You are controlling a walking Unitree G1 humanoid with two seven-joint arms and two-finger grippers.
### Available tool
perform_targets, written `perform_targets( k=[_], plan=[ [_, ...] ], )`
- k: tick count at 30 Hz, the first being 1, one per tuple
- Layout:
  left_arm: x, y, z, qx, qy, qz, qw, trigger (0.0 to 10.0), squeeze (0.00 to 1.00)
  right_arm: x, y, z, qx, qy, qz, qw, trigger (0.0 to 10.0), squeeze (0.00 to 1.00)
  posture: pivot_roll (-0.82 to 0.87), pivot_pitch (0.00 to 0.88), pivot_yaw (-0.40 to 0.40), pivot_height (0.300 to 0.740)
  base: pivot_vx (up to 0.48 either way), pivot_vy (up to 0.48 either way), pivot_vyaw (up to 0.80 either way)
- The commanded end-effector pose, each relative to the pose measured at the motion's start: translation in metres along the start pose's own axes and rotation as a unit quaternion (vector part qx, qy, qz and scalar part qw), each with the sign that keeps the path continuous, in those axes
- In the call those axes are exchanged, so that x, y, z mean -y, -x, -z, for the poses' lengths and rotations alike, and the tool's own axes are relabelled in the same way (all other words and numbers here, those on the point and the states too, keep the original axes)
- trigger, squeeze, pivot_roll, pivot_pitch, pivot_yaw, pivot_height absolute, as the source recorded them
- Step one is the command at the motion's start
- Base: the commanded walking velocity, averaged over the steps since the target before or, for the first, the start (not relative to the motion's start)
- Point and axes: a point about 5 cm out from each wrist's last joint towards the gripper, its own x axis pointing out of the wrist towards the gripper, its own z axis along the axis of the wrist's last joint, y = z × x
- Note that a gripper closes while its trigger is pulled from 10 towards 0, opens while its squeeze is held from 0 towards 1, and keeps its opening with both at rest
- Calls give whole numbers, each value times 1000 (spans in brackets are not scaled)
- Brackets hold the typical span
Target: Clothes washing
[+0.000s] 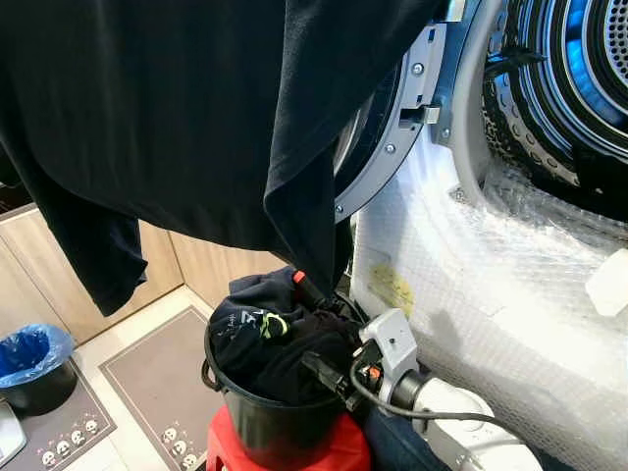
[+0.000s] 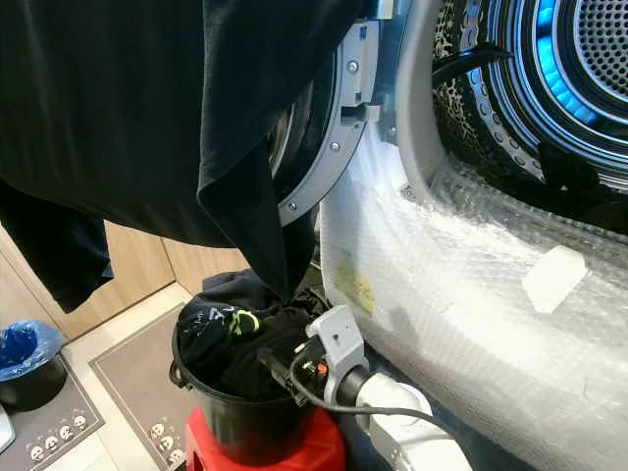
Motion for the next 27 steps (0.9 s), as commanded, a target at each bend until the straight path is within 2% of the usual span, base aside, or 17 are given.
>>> perform_targets(
  k=[1,3,5,11,16,19,27],
  plan=[
    [4,2,15,-29,4,6,1000,10000,0,1,-5,3,-15,25,16,999,10000,0,-85,0,-15,740,0,0,0],
    [4,2,15,-29,4,6,1000,10000,0,1,-8,3,-19,28,24,999,10000,0,-83,0,-16,740,0,0,0],
    [5,2,16,-30,4,7,1000,10000,0,2,-18,6,-30,24,59,998,10000,0,-75,0,-20,740,0,0,0],
    [5,2,18,-31,7,6,999,10000,0,1,-26,8,-42,21,75,996,10000,0,-62,0,-25,740,0,0,0],
    [6,3,19,-32,12,5,999,10000,0,-7,-33,9,-53,4,54,997,10000,0,-54,0,-31,740,0,0,0],
    [6,3,19,-33,13,5,999,10000,0,-12,-35,4,-36,8,37,999,10000,0,-54,0,-31,740,0,0,0],
    [7,3,20,-33,17,6,999,10000,0,-25,-47,6,-47,6,37,998,10000,0,-45,0,-40,740,0,0,0]
  ],
)
